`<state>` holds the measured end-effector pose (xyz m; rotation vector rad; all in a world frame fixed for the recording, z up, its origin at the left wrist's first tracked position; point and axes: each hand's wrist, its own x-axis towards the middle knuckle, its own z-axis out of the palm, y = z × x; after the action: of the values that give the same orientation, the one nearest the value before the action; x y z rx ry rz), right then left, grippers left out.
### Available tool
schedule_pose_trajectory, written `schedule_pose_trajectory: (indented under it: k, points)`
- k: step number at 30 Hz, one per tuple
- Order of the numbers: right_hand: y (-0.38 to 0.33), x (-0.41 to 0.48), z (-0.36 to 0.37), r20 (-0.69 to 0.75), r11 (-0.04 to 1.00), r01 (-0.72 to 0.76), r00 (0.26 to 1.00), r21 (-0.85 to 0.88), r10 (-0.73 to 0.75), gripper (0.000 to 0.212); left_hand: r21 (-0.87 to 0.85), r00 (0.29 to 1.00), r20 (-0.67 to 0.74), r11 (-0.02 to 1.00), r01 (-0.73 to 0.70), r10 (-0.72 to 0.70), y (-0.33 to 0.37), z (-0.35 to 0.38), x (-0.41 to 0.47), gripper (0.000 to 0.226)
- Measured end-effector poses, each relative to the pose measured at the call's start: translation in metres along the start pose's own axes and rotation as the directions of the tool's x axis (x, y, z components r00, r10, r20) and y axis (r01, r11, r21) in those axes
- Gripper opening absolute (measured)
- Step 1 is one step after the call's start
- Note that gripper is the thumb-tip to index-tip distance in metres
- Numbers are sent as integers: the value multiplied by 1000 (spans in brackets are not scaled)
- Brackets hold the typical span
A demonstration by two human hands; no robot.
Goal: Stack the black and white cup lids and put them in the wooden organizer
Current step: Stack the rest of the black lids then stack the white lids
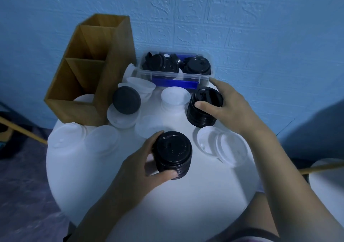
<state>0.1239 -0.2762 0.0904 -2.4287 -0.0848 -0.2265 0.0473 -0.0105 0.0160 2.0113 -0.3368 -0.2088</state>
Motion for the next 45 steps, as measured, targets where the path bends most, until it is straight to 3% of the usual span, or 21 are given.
schedule_pose_trajectory:
  k: [2, 5, 8, 13, 23, 29, 33, 35, 39, 42, 45]
  points:
    - [-8, -3, 5, -72, 985, 63, 995, -162, -76, 63, 6, 1000, -13, 1000, 3, -3, -3, -7, -4, 84]
    - [-30, -3, 21, -121, 959, 211, 964, -188, -236, 48, -7, 998, -57, 1000, -4, 3, -8, -18, -10, 81]
    - [-51, 3, 47, -9, 926, 321, 944, -199, -329, 40, -7, 994, -108, 1000, -10, 9, -15, -29, -15, 81]
    - [-71, 27, 88, 167, 894, 379, 923, -239, -347, 49, 12, 993, -121, 1000, -1, 2, -26, -43, -22, 85]
    - [-106, 68, 123, 139, 991, 134, 981, 27, -137, 45, 7, 988, -154, 1000, 21, -20, -28, -45, -26, 86]
    - [-106, 67, 128, 164, 975, 221, 963, -34, -212, 29, 17, 985, -170, 1000, 13, -10, -26, -43, -26, 82]
    - [-97, 61, 119, 143, 981, 151, 976, 118, -167, 20, 26, 983, -183, 1000, 14, -9, -26, -42, -26, 83]
    - [-92, 51, 105, 138, 951, 67, 984, 301, -112, 17, 34, 983, -183, 999, 5, 1, -25, -40, -25, 84]
    - [-80, 5, 61, 165, 778, -106, 986, 619, 3, 18, 29, 991, -131, 999, -16, 20, -21, -25, -21, 85]
    - [-63, -38, 36, 244, 695, -224, 967, 683, 72, 21, -9, 995, -90, 999, -39, 38, -15, -12, -18, 83]
    - [-48, -72, 24, 280, 688, -299, 949, 661, 144, 28, -56, 998, -53, 997, -47, 44, -9, -1, -13, 85]
